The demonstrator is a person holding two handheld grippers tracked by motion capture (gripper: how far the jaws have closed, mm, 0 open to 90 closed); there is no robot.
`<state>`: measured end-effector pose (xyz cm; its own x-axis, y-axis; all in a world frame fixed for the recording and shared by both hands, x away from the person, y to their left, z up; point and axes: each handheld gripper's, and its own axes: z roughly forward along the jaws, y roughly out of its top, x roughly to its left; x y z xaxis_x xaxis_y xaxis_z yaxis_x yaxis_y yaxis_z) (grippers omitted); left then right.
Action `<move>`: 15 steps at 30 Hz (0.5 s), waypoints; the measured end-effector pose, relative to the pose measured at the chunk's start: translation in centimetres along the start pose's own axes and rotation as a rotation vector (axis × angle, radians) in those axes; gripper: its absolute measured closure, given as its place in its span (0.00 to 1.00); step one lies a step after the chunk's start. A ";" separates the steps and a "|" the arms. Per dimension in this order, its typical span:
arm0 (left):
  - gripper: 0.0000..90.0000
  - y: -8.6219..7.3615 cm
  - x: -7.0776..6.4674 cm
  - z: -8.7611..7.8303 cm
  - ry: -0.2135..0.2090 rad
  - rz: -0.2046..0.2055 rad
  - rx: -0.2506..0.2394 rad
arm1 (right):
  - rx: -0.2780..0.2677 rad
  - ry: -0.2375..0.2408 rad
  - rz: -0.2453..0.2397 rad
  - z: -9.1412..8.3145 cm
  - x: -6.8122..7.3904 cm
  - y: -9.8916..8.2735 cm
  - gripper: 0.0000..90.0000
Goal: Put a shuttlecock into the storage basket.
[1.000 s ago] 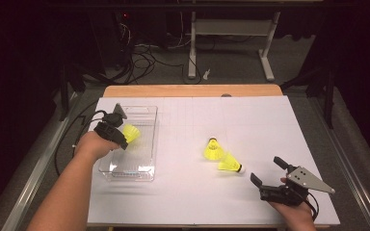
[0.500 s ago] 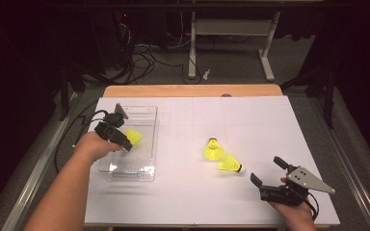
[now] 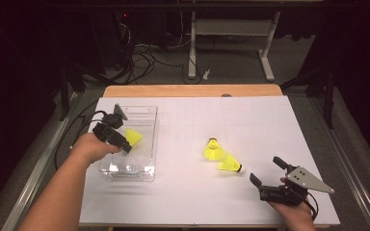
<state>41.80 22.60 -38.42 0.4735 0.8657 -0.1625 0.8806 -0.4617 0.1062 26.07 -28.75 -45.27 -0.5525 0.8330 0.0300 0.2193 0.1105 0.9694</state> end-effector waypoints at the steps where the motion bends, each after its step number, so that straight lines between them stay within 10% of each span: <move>1: 0.40 -0.1 -0.1 0.0 0.000 0.004 0.005 | 0.000 0.000 0.000 0.0 0.0 0.0 0.00; 15: 0.32 -1.5 -1.8 -1.2 0.028 0.022 0.026 | 0.001 -0.002 -0.002 0.0 0.1 0.0 0.00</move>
<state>39.65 21.99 -37.14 0.4927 0.8600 -0.1332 0.8702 -0.4855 0.0839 26.05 -28.69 -45.27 -0.5515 0.8338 0.0274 0.2192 0.1132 0.9691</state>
